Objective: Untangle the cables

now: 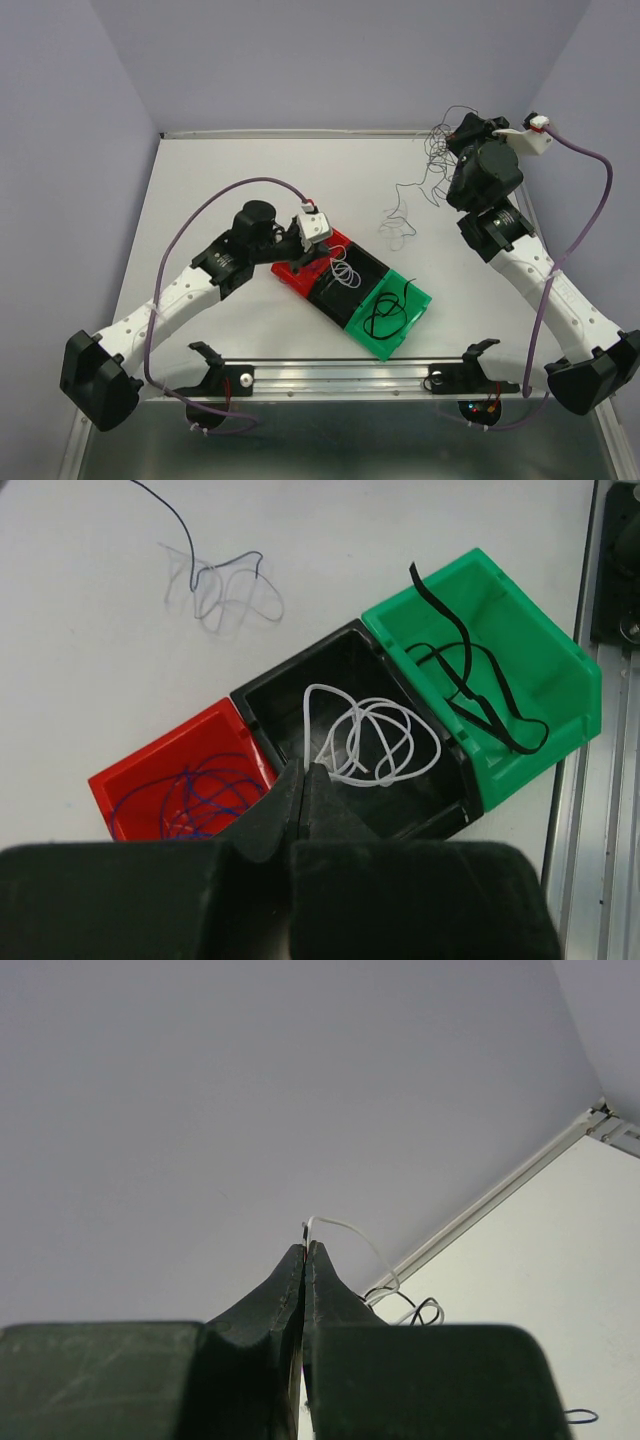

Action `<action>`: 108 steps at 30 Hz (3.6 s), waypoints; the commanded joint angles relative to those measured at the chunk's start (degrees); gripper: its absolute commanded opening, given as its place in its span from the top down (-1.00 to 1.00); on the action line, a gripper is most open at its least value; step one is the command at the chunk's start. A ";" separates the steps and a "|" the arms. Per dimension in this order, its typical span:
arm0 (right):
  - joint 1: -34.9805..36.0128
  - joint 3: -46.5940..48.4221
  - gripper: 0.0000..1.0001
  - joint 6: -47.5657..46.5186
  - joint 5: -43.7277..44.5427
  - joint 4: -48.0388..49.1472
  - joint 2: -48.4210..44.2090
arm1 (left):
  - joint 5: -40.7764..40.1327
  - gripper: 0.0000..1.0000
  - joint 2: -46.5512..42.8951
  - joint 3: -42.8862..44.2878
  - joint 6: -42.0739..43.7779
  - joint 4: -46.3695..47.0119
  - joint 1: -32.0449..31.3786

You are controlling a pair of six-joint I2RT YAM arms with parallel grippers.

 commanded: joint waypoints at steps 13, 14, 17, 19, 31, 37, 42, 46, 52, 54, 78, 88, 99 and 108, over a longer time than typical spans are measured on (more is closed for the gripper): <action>-0.21 -1.06 0.99 0.27 -0.97 3.80 -1.02 | -5.83 0.53 9.67 -0.41 2.80 -1.69 -7.04; -0.21 -0.88 0.99 0.10 -1.15 3.89 -0.93 | -5.66 0.40 9.85 -0.33 2.80 -1.78 -7.04; -0.12 -0.44 0.99 -1.05 -3.25 3.89 -0.49 | -6.53 -0.09 9.41 0.29 2.71 -1.87 -7.04; -0.21 0.00 0.99 -3.06 -7.53 3.89 -0.32 | -7.84 -0.18 7.84 0.64 3.15 -1.61 -7.04; -0.21 0.61 0.99 -3.07 -18.20 3.71 -0.05 | -2.59 -0.25 15.64 16.10 4.73 10.51 3.06; -0.12 0.44 0.99 -1.84 -18.55 3.71 -0.93 | 6.71 -0.26 27.22 23.48 5.88 20.45 3.24; -0.21 0.26 0.99 0.09 -17.68 3.71 -1.19 | 12.80 -0.25 35.50 30.60 6.31 21.33 2.28; -0.12 0.09 0.99 1.68 -16.71 3.71 -0.84 | 9.12 -0.21 38.06 30.17 7.11 26.25 -0.44; -0.12 -0.09 0.99 3.26 -17.41 3.71 -0.40 | 1.56 -0.18 43.68 35.08 7.02 27.49 -3.26; -0.21 -0.09 0.99 3.61 -17.67 3.71 -0.31 | -1.95 -0.15 46.75 37.90 6.93 27.40 -3.62; -0.21 -1.05 0.99 2.74 -8.55 3.98 -2.68 | -11.55 1.00 52.83 34.84 5.53 33.20 1.02; -0.21 -3.86 0.99 -5.34 4.39 8.01 -15.69 | -4.95 1.00 53.62 31.49 -0.45 33.11 12.11; -0.21 -3.87 0.99 -7.55 5.26 8.81 -18.77 | -12.42 1.00 55.72 35.26 -4.23 29.53 13.96; -0.21 -6.07 0.99 -8.07 11.76 10.92 -25.45 | -22.70 1.00 60.82 42.30 -14.59 24.59 19.23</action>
